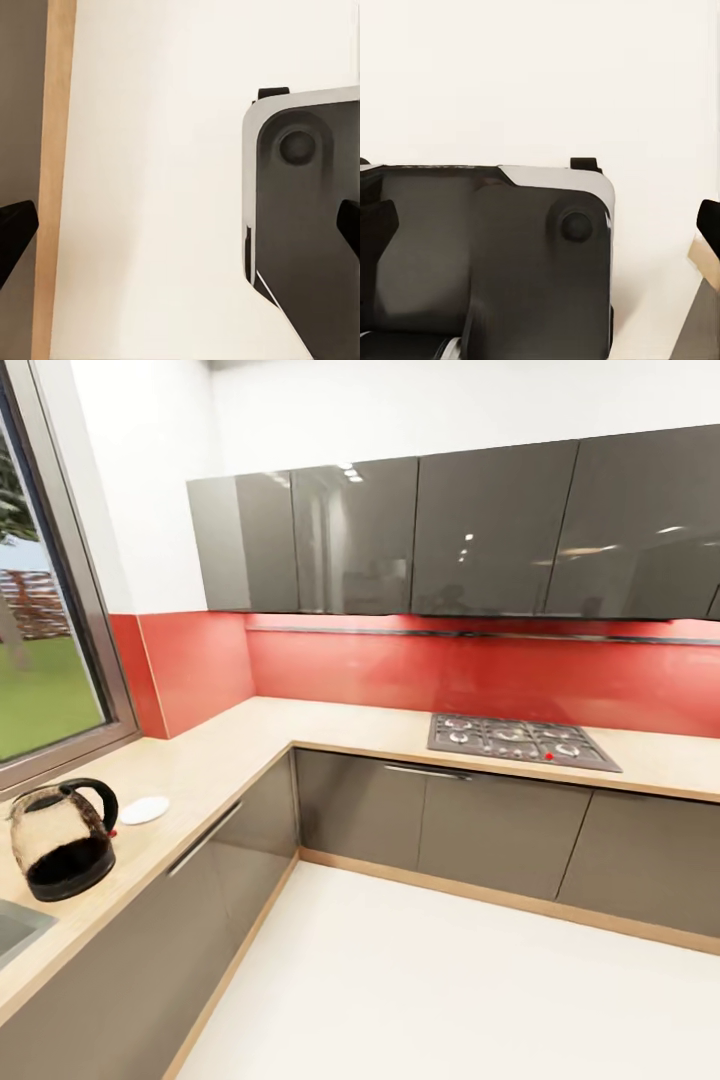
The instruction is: Set up a coffee station on the kitchen countertop: keep the coffee maker on the countertop, move the bottle of coffee from the kitchen shelf to the counter next to the coffee maker, place a paper coffee filter on top of the coffee maker, put the saucer next to the coffee maker with the coffee cup on the saucer, and place the electric kettle next to the coffee maker.
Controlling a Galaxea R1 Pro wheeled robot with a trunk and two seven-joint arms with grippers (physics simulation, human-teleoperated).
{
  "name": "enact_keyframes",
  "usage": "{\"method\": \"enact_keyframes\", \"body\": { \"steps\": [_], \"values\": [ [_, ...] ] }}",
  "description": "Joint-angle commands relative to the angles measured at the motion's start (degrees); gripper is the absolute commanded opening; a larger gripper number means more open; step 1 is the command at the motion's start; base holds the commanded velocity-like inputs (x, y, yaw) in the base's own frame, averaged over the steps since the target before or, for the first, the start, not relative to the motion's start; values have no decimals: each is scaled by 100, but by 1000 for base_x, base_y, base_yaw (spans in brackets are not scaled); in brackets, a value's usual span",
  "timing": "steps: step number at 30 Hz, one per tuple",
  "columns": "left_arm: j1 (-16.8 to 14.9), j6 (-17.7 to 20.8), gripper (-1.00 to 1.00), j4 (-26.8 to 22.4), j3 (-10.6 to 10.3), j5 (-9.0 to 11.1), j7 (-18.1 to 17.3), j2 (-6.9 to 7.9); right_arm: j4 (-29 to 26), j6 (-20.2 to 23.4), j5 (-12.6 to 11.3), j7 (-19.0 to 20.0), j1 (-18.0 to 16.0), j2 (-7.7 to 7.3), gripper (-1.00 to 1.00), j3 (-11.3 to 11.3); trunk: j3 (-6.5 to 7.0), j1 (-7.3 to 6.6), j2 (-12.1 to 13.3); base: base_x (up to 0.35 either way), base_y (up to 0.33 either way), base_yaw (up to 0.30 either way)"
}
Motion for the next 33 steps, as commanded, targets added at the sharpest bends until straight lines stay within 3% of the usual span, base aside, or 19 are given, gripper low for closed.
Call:
{"method": "enact_keyframes", "body": {
  "steps": [1, 33],
  "values": [
    [-2, -17, 100, 7, -2, -43, 24, 1, 6, -19, 58, 22, 0, -1, 100, -54, -2, 5, -3, 334, -81, 0],
    [-2, -61, 100, 7, -11, -43, 24, -2, 14, -26, 49, -5, 2, -28, 100, -59, -2, 5, -3, 334, -97, 0]
  ]
}}
